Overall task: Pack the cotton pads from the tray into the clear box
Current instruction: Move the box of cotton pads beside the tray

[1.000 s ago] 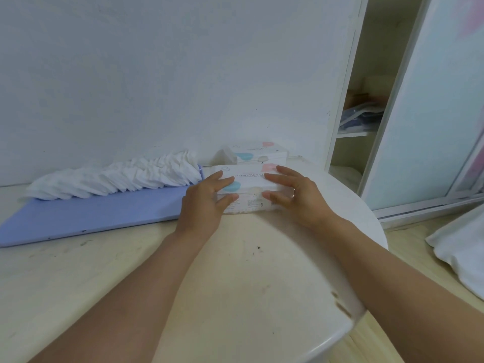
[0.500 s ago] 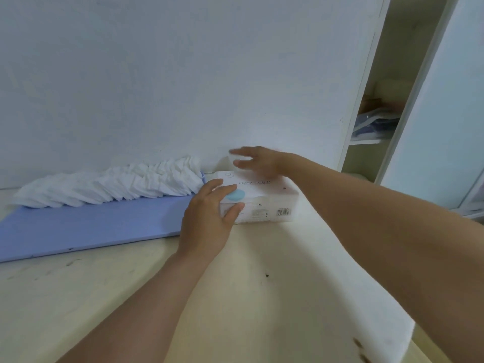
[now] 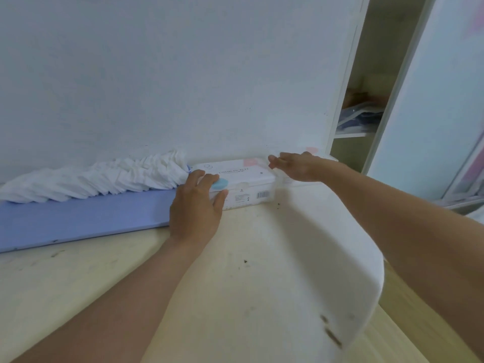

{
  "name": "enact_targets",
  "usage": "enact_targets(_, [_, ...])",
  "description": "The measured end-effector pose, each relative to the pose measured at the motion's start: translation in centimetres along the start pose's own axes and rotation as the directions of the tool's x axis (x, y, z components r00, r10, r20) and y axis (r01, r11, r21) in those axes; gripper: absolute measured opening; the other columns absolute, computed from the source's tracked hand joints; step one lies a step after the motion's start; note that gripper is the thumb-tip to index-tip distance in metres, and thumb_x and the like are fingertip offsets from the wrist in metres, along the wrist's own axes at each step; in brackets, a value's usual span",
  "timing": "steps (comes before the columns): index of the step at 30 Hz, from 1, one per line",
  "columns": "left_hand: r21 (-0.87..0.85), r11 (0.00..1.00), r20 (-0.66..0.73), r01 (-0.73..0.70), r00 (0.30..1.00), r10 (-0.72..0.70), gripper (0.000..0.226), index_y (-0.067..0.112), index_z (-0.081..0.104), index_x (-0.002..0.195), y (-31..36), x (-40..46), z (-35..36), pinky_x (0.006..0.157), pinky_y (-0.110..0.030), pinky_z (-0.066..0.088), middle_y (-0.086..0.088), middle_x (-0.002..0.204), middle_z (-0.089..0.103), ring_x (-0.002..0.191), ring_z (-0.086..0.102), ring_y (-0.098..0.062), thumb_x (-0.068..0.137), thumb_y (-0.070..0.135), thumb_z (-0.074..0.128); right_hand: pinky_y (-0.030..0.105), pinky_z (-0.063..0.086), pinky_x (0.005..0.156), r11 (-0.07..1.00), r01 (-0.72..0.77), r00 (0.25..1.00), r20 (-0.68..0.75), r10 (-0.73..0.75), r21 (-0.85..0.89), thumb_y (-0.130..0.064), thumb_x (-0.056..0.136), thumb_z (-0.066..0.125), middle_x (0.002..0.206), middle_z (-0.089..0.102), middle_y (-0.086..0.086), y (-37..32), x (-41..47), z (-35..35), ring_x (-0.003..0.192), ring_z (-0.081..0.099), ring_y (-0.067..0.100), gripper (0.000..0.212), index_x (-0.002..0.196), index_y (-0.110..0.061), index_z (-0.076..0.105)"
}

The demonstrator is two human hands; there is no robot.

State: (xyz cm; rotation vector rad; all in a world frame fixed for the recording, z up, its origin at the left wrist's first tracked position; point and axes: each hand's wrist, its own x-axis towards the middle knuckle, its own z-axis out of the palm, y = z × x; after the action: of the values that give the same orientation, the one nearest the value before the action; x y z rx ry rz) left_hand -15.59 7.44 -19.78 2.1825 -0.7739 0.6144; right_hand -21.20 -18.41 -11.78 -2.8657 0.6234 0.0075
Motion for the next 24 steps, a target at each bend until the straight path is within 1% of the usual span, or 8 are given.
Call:
enact_targets(6, [0.024,0.998,0.025,0.052,0.998,-0.053,0.034,0.011,0.061,0.128,1.0,2.6,1.2,0.088,-0.049,0.051,-0.008,0.135,0.055,0.108,0.061,-0.035,0.096,0.021,0.062,0.046,0.029,0.116,0.995,0.089,0.996,-0.032,-0.088,0.038,-0.077,0.095,0.021,0.157,0.041,-0.013,1.0,-4.1,0.6,0.144,0.037,0.029,0.059,0.141,-0.051,0.049])
enact_targets(9, [0.02,0.997,0.064,0.076,0.995,-0.077,0.034,0.009,0.059,0.128,0.9,4.4,2.3,0.09,-0.049,0.052,-0.01,0.133,0.055,0.112,0.059,-0.035,0.097,0.02,0.061,0.035,0.039,0.101,0.943,0.216,0.951,-0.274,-0.144,0.252,-0.068,0.096,0.046,0.15,0.051,-0.006,2.4,-4.6,-0.3,0.135,0.05,0.024,0.051,0.14,-0.042,0.051])
enact_targets(11, [0.033,0.996,0.084,0.087,0.992,-0.09,0.033,0.009,0.059,0.13,0.5,5.5,3.1,0.09,-0.049,0.051,-0.011,0.134,0.053,0.114,0.057,-0.036,0.098,0.02,0.059,0.044,0.038,0.108,0.972,0.165,0.908,-0.411,-0.082,0.17,-0.069,0.087,0.06,0.158,0.042,-0.002,4.0,-4.3,-1.0,0.141,0.041,0.028,0.066,0.145,-0.041,0.045])
enact_targets(13, [0.054,0.994,0.119,0.096,0.988,-0.102,0.037,0.01,0.055,0.137,0.0,6.5,4.1,0.094,-0.047,0.049,-0.012,0.143,0.047,0.122,0.053,-0.037,0.1,0.016,0.054,0.057,0.025,0.119,0.998,0.016,0.954,-0.299,0.001,0.055,-0.073,0.076,0.07,0.166,0.024,-0.003,5.4,-4.0,-0.7,0.151,0.021,0.034,0.09,0.153,-0.046,0.032])
enact_targets(15, [0.09,0.992,0.225,0.087,0.969,-0.105,0.05,0.014,0.042,0.151,-0.7,7.4,4.8,0.106,-0.045,0.041,-0.012,0.159,0.029,0.136,0.042,-0.037,0.101,0.01,0.048,0.054,0.026,0.117,0.999,-0.018,0.986,-0.167,0.01,-0.047,-0.071,0.072,0.075,0.166,0.023,-0.008,6.0,-3.7,0.5,0.15,0.023,0.031,0.098,0.154,-0.049,0.027])
enact_targets(20, [0.081,0.993,0.511,0.08,0.853,-0.11,0.066,0.024,0.009,0.162,-1.2,9.8,4.9,0.116,-0.031,0.023,-0.003,0.169,-0.01,0.153,0.016,-0.028,0.106,0.014,0.042,0.048,0.039,0.112,0.989,0.134,0.964,-0.223,-0.144,-0.06,-0.061,0.075,0.08,0.159,0.038,-0.019,4.9,-5.3,1.4,0.141,0.037,0.019,0.084,0.148,-0.055,0.038])
enact_targets(22, [0.018,0.991,0.545,0.13,0.83,-0.119,0.063,0.025,0.008,0.162,-0.8,9.9,4.3,0.12,-0.032,0.014,-0.003,0.168,-0.016,0.156,0.007,-0.026,0.108,0.025,0.041,0.046,0.04,0.107,0.971,0.214,0.945,-0.229,-0.233,-0.107,-0.066,0.079,0.073,0.157,0.038,-0.025,3.3,-7.2,2.2,0.134,0.037,0.017,0.078,0.147,-0.059,0.035])
enact_targets(24, [-0.089,0.98,0.491,0.18,0.864,-0.114,0.061,0.026,0.012,0.161,0.0,9.3,3.4,0.124,-0.038,0.008,-0.004,0.169,-0.014,0.156,0.002,-0.025,0.108,0.038,0.038,0.04,0.04,0.102,0.953,0.288,0.914,-0.271,-0.301,-0.089,-0.069,0.084,0.064,0.155,0.038,-0.028,1.5,-8.9,3.3,0.128,0.037,0.016,0.069,0.146,-0.058,0.037])
